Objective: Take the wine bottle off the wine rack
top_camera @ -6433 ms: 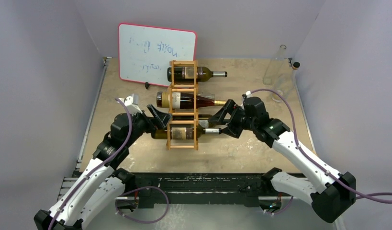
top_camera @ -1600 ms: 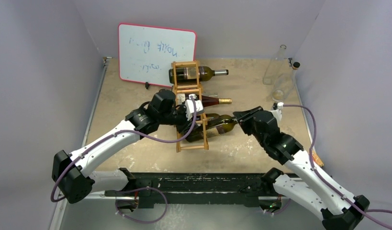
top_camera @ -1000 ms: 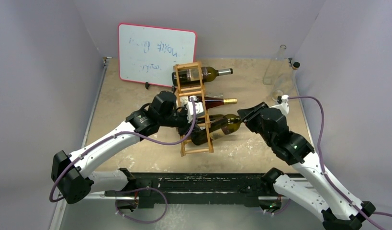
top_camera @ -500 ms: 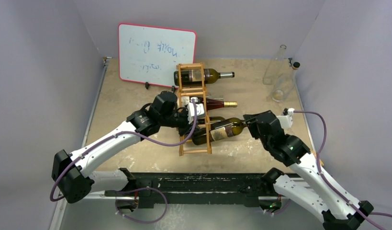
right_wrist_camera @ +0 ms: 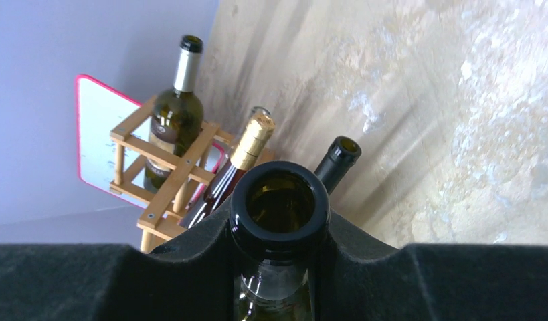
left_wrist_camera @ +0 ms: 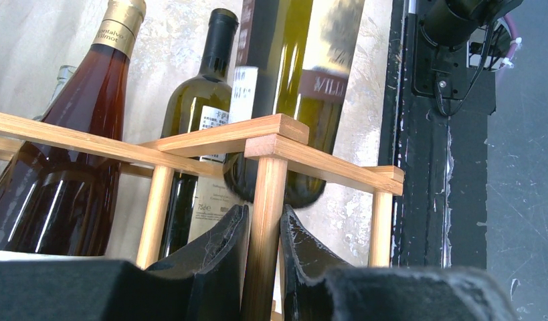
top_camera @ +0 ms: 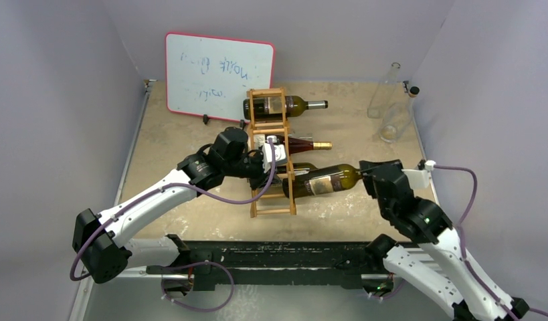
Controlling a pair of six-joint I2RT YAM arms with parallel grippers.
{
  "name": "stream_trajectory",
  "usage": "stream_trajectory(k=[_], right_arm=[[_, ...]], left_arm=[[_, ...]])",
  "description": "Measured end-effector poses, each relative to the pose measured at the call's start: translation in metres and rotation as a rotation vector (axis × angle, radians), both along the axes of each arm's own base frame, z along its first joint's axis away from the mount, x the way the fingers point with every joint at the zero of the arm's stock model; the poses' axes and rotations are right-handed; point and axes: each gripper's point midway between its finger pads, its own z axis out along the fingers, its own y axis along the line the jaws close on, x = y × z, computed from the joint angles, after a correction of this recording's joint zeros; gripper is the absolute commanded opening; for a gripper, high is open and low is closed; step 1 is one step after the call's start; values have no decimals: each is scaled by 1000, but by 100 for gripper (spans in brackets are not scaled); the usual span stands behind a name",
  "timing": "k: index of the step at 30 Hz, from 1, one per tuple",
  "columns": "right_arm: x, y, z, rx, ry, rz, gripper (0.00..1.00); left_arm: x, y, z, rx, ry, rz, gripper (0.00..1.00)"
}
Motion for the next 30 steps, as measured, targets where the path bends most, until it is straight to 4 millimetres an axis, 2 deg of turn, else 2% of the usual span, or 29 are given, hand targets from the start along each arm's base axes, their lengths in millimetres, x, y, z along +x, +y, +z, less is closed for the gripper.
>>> stream_trajectory(k=[4,8,10,13,15,19,20,24,30], right_arm=[[-14,-19,16,-73,-59,19,0],[-29,-36,9,-207,-20,50,0],[-32,-40,10,-268,7,76,0],[-29,-39,25,-356,25,123,0],[-24,-37,37,-423,36,157,0],[-11,-33,56,-555,62,210,0],[-8,-33,61,-594,72,220,0],[8,-30,78,-716,98,248,0],[38,-22,84,-868,162,258,0]], left_arm=[[0,0,0,1,0,0,0],[2,1,-1,4,-6,11,0],[4,1,-1,6,-8,17,0],[5,1,-1,8,-12,23,1],[6,1,-1,9,-13,27,11],[8,1,-1,12,-12,37,41],[10,2,-1,15,-11,50,45],[20,7,-1,20,2,112,57],[26,10,-1,17,9,152,71]])
